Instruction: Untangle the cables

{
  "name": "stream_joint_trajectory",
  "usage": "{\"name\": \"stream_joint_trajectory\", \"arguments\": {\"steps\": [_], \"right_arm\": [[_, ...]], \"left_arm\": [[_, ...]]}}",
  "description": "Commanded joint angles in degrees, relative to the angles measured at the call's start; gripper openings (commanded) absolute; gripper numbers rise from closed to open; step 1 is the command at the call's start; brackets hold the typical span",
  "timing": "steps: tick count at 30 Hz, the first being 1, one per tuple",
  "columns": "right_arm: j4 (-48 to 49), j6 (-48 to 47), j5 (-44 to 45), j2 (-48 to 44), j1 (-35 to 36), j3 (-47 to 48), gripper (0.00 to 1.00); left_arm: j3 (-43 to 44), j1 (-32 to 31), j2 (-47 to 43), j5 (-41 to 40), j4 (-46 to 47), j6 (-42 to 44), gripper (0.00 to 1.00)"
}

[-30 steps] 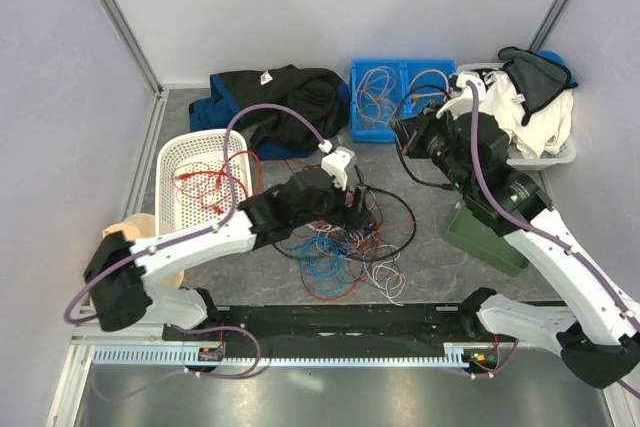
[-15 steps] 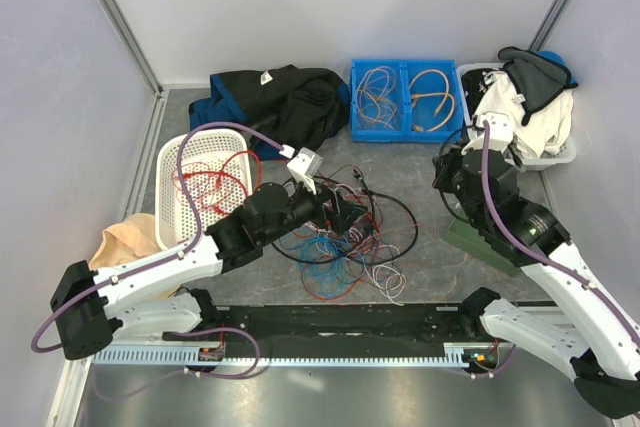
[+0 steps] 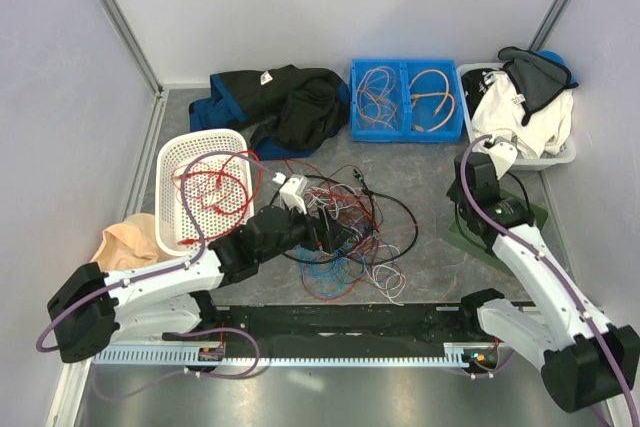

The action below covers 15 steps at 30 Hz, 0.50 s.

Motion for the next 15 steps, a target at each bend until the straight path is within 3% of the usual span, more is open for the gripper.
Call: {"name": "stream_joint_trajectory", "arguments": {"steps": [1, 15], "right_arm": [[8.3, 2.3, -3.7, 3.7, -3.3, 0.3, 0.0], [14.9, 1.4, -8.5, 9.8, -15.4, -3.1, 0.0]], "left_arm": [[-1.9, -0.1, -3.4, -1.5, 0.6, -4.5, 1.0], [-3.5, -0.1, -5.9, -2.5, -0.3, -4.4, 1.0]]}}
